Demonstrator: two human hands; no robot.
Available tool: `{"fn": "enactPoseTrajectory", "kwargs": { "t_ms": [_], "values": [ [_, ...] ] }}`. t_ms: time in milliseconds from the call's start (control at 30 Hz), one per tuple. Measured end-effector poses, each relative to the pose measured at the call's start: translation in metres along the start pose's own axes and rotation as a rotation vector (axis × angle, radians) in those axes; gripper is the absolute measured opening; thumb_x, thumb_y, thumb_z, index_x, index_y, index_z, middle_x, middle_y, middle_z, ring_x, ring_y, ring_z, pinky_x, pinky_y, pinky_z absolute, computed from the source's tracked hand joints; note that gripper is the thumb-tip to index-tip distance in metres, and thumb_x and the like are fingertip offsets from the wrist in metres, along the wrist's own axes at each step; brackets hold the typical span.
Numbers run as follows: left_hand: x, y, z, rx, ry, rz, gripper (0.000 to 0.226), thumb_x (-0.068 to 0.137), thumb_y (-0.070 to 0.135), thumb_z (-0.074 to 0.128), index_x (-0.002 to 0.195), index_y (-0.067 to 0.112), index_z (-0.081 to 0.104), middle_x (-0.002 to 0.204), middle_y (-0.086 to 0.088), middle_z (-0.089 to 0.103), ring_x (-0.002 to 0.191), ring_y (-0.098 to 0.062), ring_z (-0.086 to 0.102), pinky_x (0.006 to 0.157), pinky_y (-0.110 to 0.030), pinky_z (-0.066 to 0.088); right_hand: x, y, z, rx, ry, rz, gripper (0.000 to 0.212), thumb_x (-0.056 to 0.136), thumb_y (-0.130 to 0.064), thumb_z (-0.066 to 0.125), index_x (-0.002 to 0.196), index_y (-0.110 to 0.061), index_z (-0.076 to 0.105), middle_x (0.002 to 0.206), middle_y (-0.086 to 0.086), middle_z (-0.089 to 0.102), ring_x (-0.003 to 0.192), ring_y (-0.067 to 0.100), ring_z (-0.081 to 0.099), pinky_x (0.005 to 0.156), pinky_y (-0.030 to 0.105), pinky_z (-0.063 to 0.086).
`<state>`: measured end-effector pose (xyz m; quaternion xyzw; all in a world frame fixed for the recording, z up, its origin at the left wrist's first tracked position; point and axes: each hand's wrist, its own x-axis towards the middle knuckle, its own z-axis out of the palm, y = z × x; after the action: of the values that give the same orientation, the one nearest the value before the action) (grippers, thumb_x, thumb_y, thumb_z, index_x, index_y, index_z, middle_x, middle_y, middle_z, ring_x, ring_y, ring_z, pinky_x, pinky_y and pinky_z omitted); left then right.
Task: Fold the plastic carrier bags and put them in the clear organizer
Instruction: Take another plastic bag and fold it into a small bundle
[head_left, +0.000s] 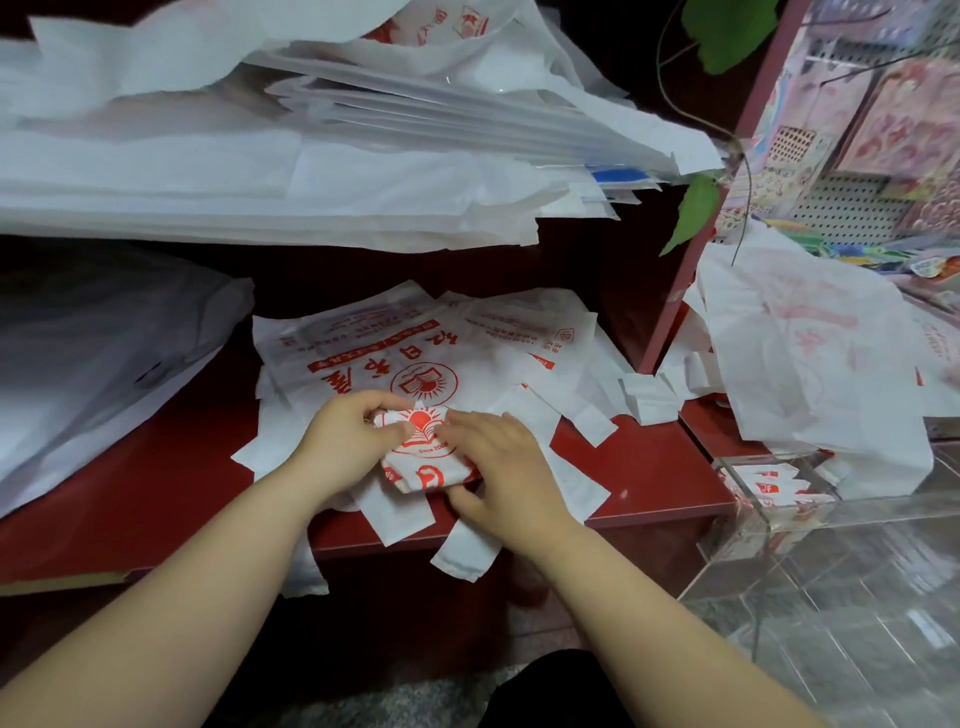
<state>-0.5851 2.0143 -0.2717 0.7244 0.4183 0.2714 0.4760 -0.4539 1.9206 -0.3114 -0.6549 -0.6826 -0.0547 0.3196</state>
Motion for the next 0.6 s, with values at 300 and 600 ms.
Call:
{"fn": "enactPoseTrajectory", "kwargs": {
  "t_ms": [300,600],
  "values": [
    [-0.031,0.035,0.003,0.281,-0.162,0.267,0.058,0.046,0.073,0.059,0.099,0.052,0.046,0.130,0.020,0.028,0.122,0.003,0.025,0.100,-0.018,0.022,0.001,-0.003,-0.047,0.392,0.082,0.317,0.020,0.077,-0.014,0.053,0.075,0.002,0.065,0.059,-0.002,0.053,0.064,0.008,0.043,0.062,0.026,0.036],
    [-0.051,0.068,0.083,0.315,-0.199,0.406,0.025,0.079,0.013,0.069,0.065,0.030,0.058,0.063,0.010,0.061,0.065,-0.003,0.054,0.060,-0.020,0.039,-0.059,0.033,-0.100,0.482,0.060,0.471,0.013,0.080,0.001,0.061,0.072,-0.009,0.061,0.056,-0.012,0.045,0.052,-0.005,0.044,0.056,0.014,0.032]
  ]
}}
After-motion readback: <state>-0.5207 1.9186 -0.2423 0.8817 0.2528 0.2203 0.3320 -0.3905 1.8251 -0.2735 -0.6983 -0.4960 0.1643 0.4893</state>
